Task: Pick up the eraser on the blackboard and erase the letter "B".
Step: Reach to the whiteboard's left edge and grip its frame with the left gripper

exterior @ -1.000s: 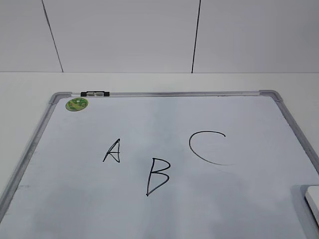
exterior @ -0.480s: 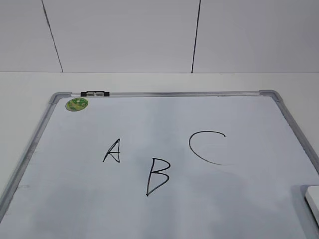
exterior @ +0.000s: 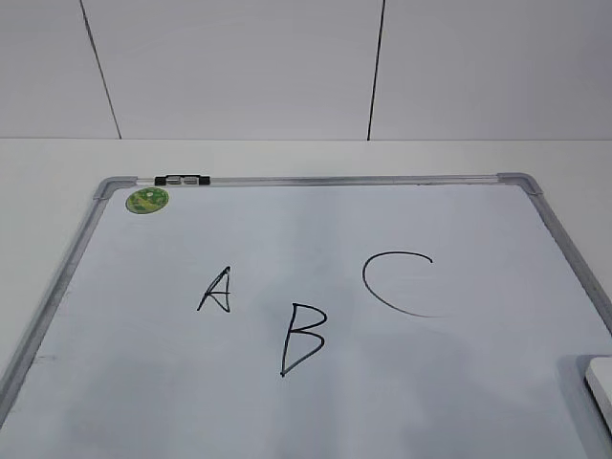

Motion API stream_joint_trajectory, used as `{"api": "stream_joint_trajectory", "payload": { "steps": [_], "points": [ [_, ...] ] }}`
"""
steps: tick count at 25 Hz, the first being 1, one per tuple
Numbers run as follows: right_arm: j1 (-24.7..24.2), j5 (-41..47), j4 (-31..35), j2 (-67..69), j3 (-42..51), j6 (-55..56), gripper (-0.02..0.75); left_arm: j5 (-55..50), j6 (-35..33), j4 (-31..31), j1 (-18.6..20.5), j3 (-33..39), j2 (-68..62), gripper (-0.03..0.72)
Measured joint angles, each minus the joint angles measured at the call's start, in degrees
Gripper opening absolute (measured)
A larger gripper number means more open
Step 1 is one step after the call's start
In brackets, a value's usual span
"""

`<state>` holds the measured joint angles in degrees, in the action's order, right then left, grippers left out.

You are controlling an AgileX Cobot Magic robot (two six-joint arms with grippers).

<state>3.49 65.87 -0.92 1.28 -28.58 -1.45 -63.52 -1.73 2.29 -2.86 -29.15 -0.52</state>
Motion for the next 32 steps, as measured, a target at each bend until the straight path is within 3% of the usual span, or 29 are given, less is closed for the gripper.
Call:
{"api": "stream_joint_trajectory", "payload": {
  "steps": [12,20,32],
  "points": [
    [0.0,0.0,0.0,0.2,0.0,0.0,0.624,0.0,0.0,-0.1,0.0,0.0,0.0,0.497],
    [0.0,0.9,0.0,10.8,-4.2,-0.1,0.661,-0.1,0.0,-0.2,0.0,-1.8,-1.1,0.497],
    [0.0,0.8,-2.4,28.4,-10.8,-0.2,0.636,0.7,0.0,0.0,0.0,-11.7,-26.4,0.486]
  ]
}}
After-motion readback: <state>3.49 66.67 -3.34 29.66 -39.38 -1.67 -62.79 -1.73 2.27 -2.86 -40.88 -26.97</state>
